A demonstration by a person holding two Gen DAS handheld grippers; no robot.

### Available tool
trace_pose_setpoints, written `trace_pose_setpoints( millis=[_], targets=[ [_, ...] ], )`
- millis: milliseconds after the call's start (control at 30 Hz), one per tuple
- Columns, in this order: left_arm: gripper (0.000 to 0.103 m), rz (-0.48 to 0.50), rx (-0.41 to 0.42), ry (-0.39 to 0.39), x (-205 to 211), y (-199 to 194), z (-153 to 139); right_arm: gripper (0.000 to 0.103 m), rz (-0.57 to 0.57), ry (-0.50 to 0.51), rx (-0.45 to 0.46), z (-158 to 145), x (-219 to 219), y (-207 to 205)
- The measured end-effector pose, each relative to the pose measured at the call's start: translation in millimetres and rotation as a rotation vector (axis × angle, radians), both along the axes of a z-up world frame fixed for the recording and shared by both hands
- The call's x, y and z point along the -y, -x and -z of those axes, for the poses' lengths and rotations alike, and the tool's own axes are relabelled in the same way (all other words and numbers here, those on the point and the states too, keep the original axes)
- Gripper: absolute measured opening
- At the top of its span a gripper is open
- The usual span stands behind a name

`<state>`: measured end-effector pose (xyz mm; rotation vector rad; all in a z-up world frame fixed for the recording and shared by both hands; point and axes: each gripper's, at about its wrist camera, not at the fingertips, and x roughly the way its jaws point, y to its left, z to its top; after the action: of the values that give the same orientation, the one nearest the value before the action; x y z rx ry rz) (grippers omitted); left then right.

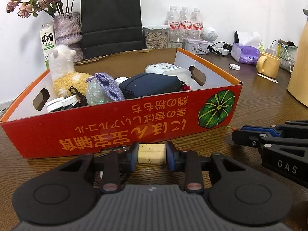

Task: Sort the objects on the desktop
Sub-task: 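Grasp the yellow block with left tool while right tool holds the orange item, then carry the yellow block and orange item into the box and open both tools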

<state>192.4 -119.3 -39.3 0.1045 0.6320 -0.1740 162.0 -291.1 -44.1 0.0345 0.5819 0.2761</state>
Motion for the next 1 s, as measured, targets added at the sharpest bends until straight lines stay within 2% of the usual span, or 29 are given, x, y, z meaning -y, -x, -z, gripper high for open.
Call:
trace_pose_setpoints(
  millis=[233, 567, 833, 1000],
  targets=[
    [0.031, 0.010, 0.013, 0.021, -2.2, 4.3, -5.5, 0.011, -0.012, 0.004, 0.032, -10.6, -2.6, 7.1],
    [0.031, 0.026, 0.151, 0.069, -20.7, 32.7, -48.0, 0.011, -0.039, 0.016, 0.130, -46.2, -11.2, 17.9],
    [0.031, -0.069, 0.268, 0.094, -49.8, 18.9, -80.6, 0.011, -0.039, -0.009, 0.222, -82.7, -22.5, -1.0],
    [0.031, -0.144, 0.300, 0.106, -68.3, -4.1, -89.7, 0.011, -0.038, -0.031, 0.238, -95.3, -34.3, -29.3]
  ],
)
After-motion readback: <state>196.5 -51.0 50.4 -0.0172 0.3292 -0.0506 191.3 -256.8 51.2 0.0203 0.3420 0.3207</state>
